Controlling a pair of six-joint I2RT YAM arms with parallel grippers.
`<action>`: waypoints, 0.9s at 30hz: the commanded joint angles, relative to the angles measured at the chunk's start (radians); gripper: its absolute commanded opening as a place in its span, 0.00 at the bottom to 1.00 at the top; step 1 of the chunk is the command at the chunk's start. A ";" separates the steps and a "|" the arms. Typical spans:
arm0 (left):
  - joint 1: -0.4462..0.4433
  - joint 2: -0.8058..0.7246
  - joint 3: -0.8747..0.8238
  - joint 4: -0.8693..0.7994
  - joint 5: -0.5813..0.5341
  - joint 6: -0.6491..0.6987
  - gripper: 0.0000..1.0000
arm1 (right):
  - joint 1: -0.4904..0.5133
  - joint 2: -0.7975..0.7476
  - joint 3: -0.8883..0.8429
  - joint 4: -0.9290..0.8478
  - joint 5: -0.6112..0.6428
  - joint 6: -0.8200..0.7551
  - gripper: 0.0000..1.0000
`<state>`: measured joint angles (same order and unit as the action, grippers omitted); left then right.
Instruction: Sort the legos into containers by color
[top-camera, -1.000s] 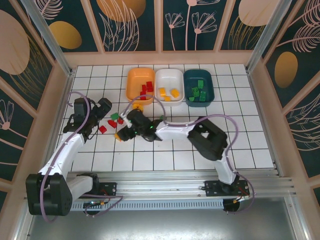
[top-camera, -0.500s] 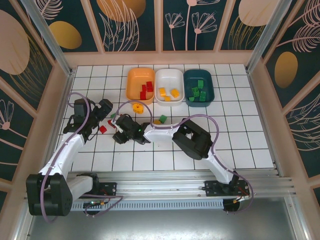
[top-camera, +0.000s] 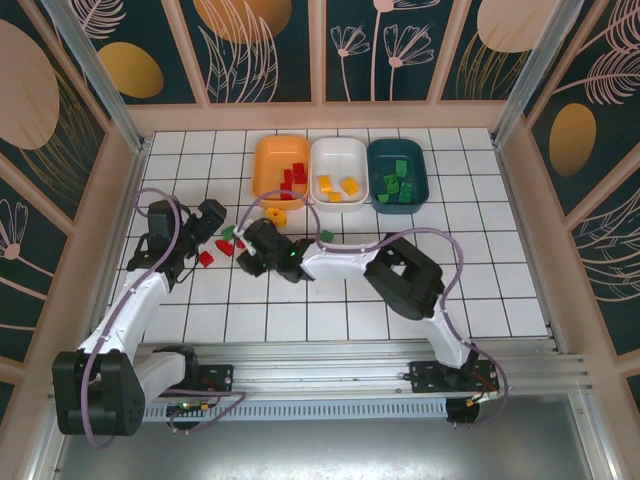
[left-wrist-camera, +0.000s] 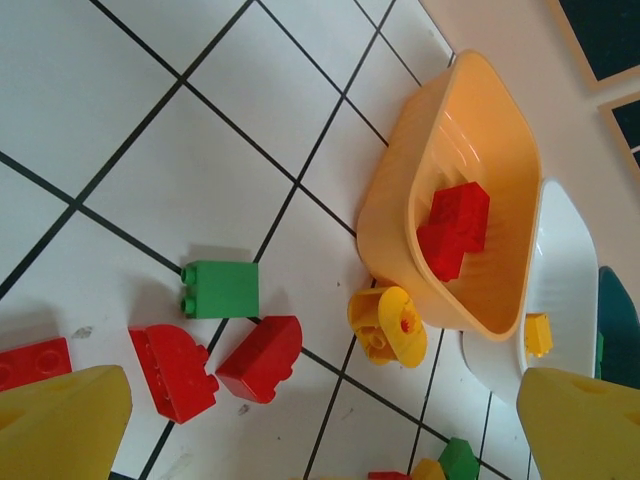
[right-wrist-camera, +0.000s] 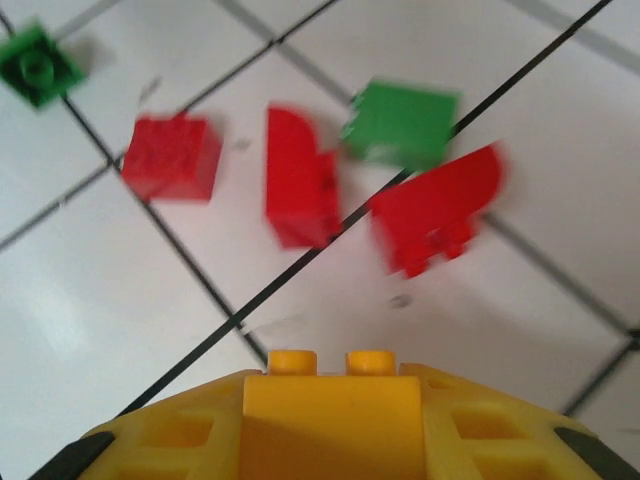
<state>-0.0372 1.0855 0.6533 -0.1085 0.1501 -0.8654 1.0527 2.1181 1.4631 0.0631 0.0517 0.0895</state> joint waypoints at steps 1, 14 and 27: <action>0.006 -0.025 -0.049 0.089 0.060 -0.030 0.99 | -0.108 -0.124 -0.033 0.073 -0.032 0.066 0.31; -0.369 0.212 -0.084 0.376 0.126 -0.041 0.95 | -0.492 -0.026 0.100 -0.087 0.003 0.159 0.30; -0.400 0.291 -0.037 0.353 0.115 -0.019 0.96 | -0.554 0.131 0.294 -0.249 0.007 0.116 0.39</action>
<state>-0.4362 1.3724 0.5900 0.2359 0.2768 -0.9100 0.5034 2.2364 1.6939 -0.1432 0.0341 0.2188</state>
